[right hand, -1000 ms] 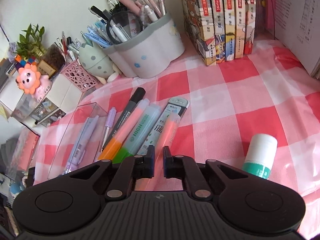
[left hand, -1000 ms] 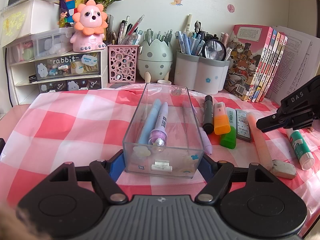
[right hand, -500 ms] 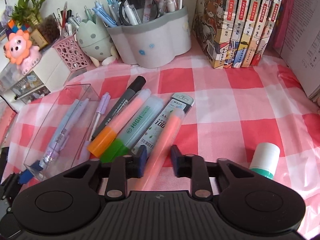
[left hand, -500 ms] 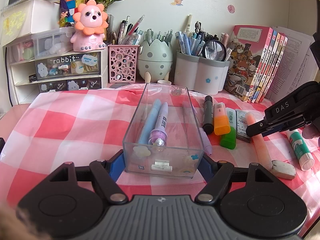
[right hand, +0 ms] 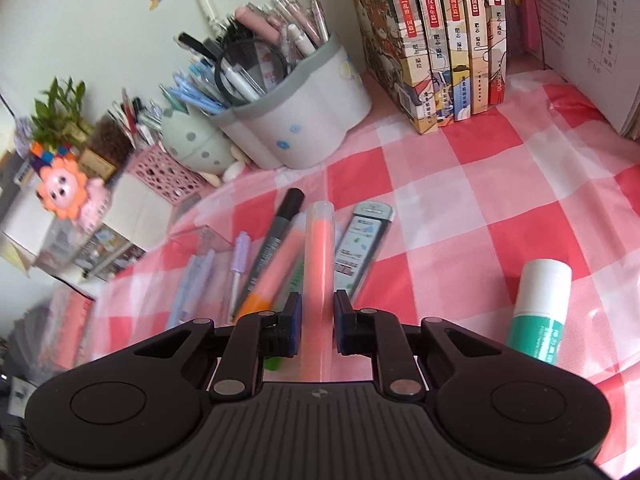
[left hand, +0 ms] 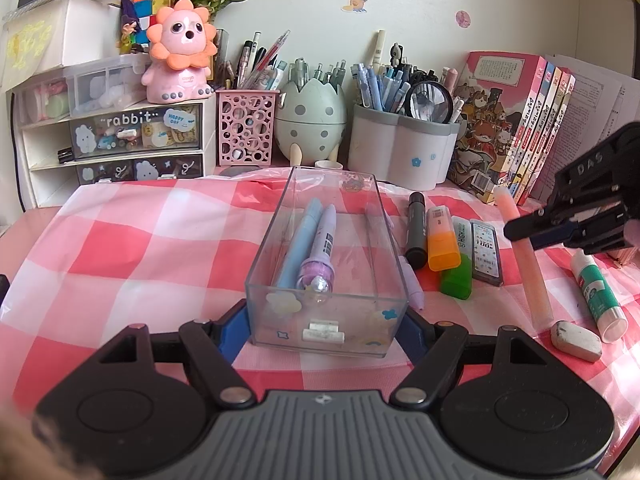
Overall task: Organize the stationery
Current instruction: 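Grasp the peach highlighter with the right tool and lift it, then carry the peach highlighter over the clear tray and release it inside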
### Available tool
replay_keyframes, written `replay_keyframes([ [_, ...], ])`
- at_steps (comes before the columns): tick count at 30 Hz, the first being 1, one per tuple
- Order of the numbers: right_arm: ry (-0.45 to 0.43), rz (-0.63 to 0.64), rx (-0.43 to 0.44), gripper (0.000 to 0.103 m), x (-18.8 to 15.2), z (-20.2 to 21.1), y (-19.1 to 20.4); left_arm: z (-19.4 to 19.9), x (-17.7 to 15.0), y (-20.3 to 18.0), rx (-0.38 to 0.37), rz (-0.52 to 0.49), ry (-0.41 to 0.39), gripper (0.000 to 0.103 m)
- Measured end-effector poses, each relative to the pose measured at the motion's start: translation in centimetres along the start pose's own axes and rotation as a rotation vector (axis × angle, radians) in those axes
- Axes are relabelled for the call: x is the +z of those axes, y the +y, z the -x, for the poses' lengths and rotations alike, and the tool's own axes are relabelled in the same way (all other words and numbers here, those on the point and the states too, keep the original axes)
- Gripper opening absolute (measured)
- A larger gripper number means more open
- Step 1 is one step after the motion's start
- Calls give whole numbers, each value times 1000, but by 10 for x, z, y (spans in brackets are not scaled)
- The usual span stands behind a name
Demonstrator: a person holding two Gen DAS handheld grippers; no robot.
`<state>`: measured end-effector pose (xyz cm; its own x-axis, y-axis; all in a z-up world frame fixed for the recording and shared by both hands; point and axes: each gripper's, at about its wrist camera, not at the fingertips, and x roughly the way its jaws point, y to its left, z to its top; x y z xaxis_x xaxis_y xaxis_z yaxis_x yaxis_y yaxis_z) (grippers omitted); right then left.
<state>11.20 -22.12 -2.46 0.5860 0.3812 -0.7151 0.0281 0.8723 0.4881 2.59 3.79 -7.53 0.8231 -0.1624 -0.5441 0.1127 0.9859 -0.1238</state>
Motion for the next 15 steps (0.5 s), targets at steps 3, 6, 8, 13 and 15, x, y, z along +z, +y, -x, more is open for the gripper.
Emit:
replay_keyframes([
  [3,-6,-32,56,15,4,4,4,0,0,0,1,-1,0,49],
  [6,-11,-51,99,15,7,5,11,0,0,0,0,-1,0,49],
  [8,-6,-72,135,15,11,3,17,0,0,0,1,-1,0,49],
  [13,28,-94,200,15,13,-11,40,0,0,0,0,0,0,49],
  [15,44,-92,206,15,10,-19,51,0,0,0,0,0,0,49],
])
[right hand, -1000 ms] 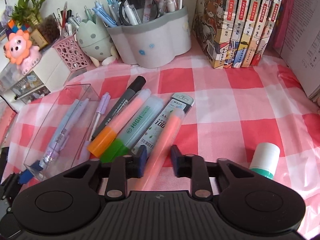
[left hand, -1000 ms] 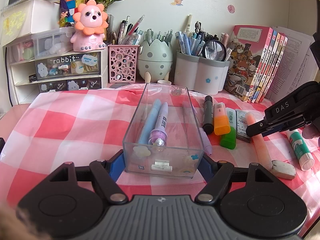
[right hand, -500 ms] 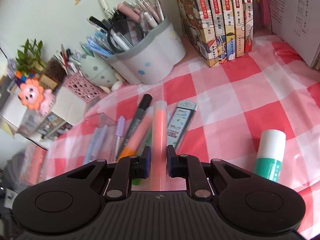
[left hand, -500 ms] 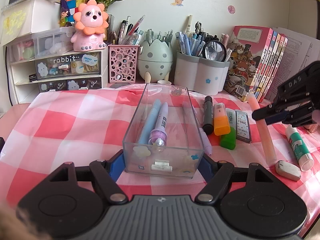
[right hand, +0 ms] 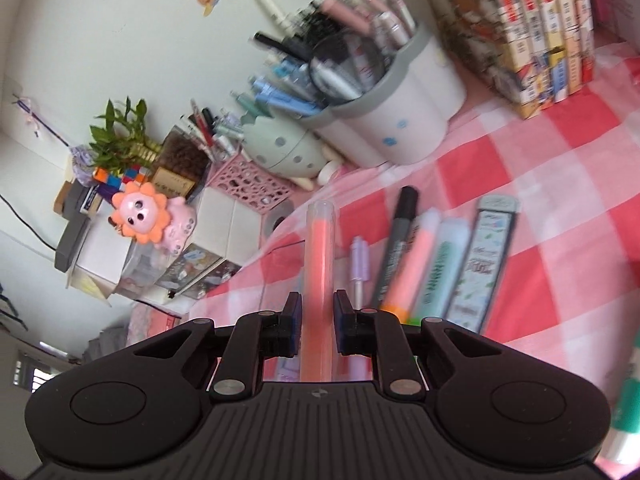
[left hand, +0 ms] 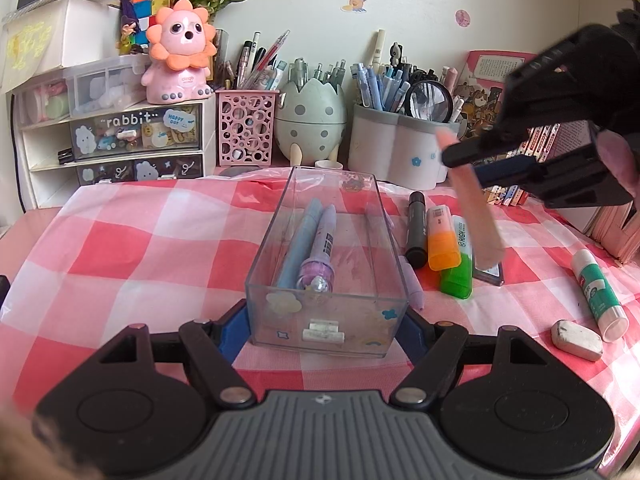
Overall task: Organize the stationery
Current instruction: 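Carry the peach highlighter over the clear tray and release it inside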
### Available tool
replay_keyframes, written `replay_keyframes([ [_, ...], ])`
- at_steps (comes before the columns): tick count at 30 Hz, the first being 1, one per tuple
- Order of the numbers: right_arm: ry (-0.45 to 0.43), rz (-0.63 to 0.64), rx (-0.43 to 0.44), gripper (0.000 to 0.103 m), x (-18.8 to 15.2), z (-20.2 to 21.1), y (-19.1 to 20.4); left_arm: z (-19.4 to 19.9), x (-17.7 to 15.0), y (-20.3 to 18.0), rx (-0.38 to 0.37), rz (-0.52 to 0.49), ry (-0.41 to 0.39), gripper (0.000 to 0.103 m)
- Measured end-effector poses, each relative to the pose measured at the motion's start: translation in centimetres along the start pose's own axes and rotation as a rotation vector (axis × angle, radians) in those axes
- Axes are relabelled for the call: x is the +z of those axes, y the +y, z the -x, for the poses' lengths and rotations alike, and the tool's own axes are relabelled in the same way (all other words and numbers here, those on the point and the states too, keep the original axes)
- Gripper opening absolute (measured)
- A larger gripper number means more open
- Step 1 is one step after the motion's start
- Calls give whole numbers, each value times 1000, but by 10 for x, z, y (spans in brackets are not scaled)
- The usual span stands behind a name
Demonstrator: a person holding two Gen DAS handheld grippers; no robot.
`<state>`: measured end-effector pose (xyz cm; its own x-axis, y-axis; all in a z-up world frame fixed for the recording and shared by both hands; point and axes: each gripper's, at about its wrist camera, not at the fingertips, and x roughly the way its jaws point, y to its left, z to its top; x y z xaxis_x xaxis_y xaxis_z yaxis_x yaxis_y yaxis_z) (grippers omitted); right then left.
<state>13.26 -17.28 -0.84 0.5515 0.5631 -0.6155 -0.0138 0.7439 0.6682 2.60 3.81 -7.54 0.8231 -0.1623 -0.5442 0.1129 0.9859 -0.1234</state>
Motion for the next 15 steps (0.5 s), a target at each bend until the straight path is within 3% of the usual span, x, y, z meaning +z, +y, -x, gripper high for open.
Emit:
replay_keyframes([
  [8,33,18,-33,15,-6,-32,25,0,0,0,0,0,0,49],
  [15,16,74,-132,15,-10,-49,41,0,0,0,0,-1,1,49],
])
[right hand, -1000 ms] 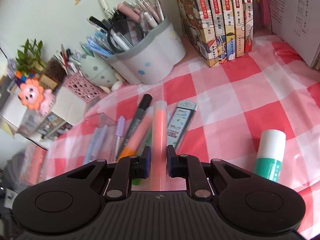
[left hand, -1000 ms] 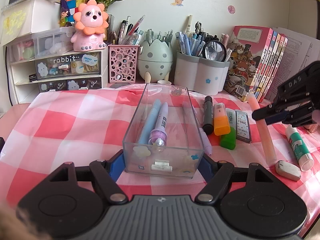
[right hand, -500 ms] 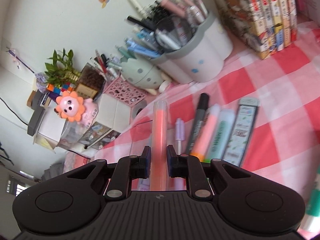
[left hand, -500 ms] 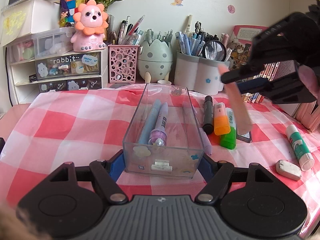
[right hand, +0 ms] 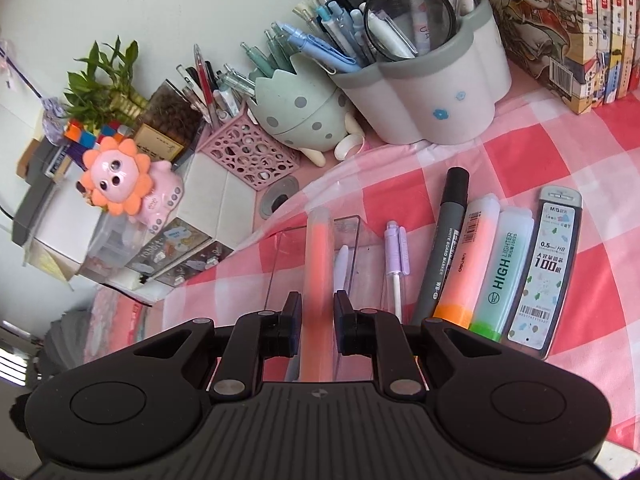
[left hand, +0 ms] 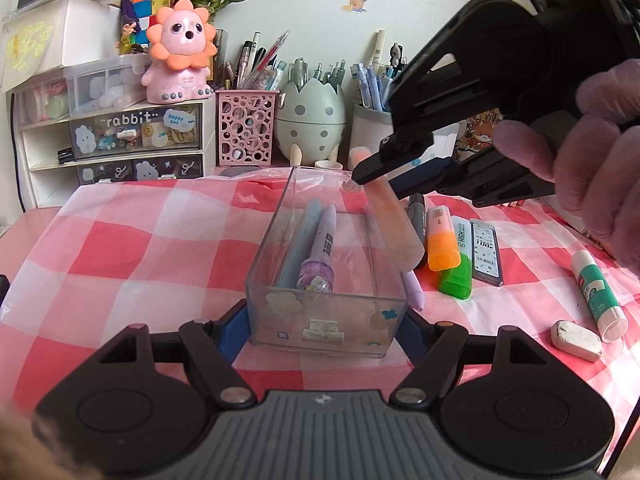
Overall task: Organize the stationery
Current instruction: 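Carry the peach highlighter over the clear tray and release it inside, then move the right tool back and grasp the black marker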
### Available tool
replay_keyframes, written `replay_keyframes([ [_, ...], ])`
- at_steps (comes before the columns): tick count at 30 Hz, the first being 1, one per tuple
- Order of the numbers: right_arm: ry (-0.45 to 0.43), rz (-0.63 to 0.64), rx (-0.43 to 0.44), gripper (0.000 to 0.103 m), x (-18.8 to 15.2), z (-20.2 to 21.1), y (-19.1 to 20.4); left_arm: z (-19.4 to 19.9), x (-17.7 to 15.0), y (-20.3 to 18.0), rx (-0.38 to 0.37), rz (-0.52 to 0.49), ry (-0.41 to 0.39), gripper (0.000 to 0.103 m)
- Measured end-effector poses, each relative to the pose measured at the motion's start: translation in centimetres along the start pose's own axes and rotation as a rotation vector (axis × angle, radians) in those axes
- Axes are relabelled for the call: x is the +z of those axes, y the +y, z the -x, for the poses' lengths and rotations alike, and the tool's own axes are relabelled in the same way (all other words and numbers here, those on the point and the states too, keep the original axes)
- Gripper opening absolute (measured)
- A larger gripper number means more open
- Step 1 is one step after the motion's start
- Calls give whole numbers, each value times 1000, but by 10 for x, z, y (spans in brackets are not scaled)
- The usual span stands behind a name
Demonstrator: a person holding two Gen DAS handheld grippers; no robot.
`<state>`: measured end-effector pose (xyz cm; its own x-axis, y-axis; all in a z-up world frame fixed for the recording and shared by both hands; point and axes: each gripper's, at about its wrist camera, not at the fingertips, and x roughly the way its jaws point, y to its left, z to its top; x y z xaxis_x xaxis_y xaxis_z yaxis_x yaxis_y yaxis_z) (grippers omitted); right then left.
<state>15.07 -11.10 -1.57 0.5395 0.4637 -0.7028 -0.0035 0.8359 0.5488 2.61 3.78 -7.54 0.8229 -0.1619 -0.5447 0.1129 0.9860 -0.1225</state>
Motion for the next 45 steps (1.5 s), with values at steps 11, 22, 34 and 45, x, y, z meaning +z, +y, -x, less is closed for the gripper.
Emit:
replay_keyframes([
  [11,-31,27,-95,19,0,-9,15,0,0,0,0,0,0,49],
  [22,-56,48,-78,35,1,5,15,0,0,0,-1,-1,0,49],
  [34,-105,71,-83,59,-1,29,2,0,0,0,-1,-1,0,49],
  [45,-168,78,-135,78,-1,52,-25,0,0,0,-1,-1,0,49],
])
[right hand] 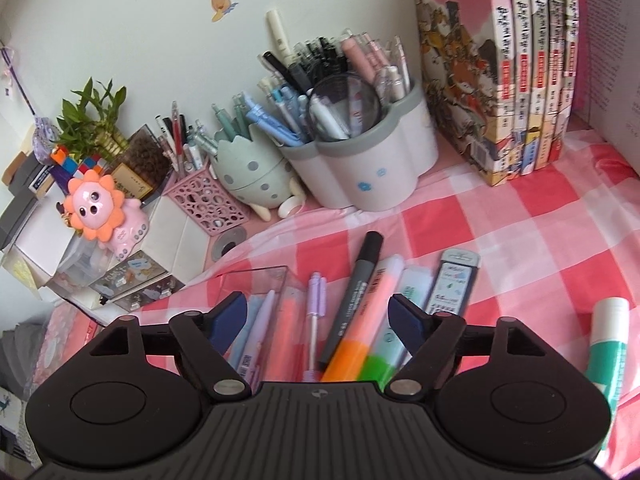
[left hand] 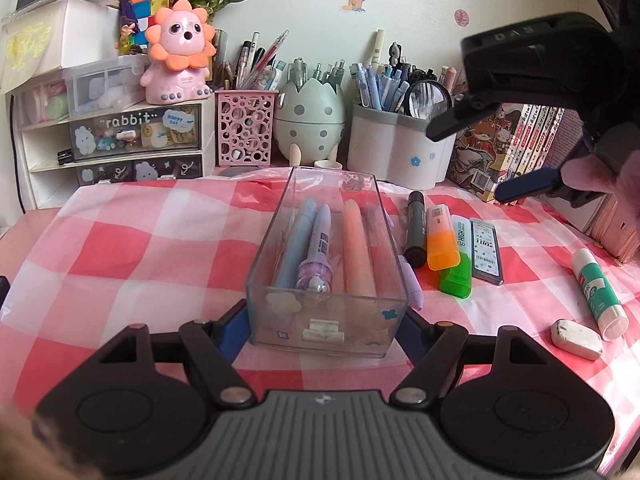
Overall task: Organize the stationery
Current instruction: 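Move the right tool back and grasp the black marker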
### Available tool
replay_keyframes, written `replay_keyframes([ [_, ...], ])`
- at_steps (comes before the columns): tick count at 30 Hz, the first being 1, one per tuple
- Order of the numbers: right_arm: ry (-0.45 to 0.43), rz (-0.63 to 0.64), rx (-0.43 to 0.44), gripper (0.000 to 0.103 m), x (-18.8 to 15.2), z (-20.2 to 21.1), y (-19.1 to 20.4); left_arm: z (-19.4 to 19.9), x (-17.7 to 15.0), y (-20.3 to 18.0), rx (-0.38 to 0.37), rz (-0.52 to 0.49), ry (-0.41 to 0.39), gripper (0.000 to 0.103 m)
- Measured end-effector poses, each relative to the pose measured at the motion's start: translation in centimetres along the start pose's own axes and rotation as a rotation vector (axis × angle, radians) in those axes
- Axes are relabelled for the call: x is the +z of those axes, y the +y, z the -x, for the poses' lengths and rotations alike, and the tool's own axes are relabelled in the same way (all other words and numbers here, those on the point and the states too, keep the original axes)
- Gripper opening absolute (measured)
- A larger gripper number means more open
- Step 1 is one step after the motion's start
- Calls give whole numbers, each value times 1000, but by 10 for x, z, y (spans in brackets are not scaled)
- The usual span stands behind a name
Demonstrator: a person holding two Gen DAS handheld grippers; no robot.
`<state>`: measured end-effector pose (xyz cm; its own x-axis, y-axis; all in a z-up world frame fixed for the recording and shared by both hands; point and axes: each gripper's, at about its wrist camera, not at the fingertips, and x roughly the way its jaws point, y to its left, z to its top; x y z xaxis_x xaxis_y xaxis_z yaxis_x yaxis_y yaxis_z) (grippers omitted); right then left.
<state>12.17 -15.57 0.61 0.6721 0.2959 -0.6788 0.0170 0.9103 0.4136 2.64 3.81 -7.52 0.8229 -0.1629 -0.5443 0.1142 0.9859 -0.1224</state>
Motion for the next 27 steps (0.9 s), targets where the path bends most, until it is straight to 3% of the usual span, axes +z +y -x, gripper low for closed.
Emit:
replay_keyframes([
  [11,-14,-17,-75,81,-18,-3,-32,0,0,0,0,0,0,49],
  [27,-35,312,-167,82,-42,-32,4,0,0,0,0,0,0,49],
])
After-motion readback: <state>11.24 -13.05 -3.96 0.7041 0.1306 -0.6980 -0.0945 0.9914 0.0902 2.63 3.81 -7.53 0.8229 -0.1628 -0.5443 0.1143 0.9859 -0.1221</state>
